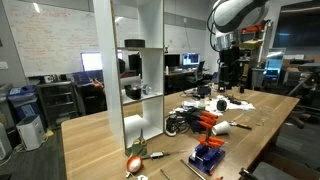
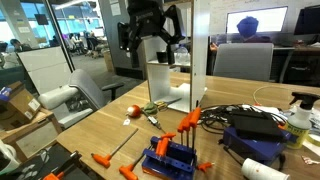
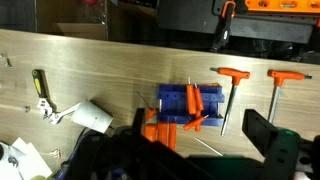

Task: Put the plush toy on the topmost shelf

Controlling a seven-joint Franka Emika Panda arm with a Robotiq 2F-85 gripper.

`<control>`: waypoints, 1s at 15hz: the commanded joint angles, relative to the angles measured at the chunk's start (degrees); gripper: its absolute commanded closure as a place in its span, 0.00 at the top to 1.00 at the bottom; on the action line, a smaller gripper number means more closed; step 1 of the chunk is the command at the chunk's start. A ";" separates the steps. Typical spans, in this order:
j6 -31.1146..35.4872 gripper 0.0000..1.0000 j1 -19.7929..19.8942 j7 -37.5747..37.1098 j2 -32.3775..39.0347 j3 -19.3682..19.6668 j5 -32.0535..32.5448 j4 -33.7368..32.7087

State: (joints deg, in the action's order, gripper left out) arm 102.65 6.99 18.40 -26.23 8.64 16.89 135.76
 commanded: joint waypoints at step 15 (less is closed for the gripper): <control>-0.45 1.00 -0.58 -0.72 -0.42 0.37 -0.75 -0.51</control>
State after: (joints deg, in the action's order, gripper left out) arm 102.66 6.99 18.39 -26.34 8.65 16.88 135.52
